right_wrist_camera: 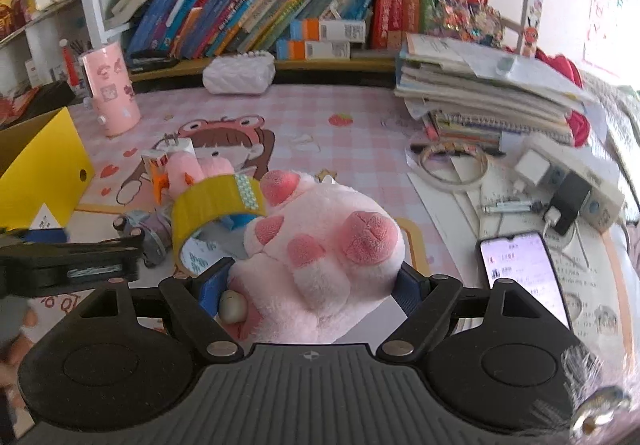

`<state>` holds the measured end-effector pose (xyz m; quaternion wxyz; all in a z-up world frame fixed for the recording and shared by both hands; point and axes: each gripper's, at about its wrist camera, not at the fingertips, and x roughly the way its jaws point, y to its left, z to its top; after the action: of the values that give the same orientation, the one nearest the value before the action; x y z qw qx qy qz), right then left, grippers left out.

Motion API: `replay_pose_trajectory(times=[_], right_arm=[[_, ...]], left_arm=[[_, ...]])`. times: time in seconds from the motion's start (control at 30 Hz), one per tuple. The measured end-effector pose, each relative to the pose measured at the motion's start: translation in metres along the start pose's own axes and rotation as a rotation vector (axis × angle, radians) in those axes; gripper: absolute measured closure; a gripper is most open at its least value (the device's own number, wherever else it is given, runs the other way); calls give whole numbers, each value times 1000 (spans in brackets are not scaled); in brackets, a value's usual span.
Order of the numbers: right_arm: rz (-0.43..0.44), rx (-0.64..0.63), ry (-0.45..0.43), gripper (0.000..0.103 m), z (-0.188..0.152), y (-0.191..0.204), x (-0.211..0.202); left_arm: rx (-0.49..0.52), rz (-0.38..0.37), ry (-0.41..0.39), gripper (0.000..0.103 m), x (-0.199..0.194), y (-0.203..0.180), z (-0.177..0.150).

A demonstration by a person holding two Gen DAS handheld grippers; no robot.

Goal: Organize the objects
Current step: 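Grasp the grey toy truck with the left tool while the right tool lifts the pig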

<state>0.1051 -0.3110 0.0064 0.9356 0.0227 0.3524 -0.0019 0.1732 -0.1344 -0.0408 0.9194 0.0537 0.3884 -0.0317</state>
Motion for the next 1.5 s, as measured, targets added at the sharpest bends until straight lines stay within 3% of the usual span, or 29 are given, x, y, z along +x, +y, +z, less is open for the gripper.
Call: replay_pose_trajectory(times=[0.27, 0.5, 0.8, 1.03, 1.5], right_arm=[[24, -20, 12, 23, 3, -1, 9], [30, -29, 27, 23, 3, -1, 14], [32, -9, 20, 23, 2, 10, 9], [22, 1, 34, 23, -9, 32, -3], [99, -35, 87, 23, -43, 131, -40]], left_arm=[[34, -30, 32, 36, 29, -12, 4], [18, -37, 49, 37, 34, -9, 1], [-117, -68, -34, 37, -27, 27, -6], [-181, -100, -53, 37, -70, 60, -30], [-277, -76, -43, 37, -130, 156, -91]])
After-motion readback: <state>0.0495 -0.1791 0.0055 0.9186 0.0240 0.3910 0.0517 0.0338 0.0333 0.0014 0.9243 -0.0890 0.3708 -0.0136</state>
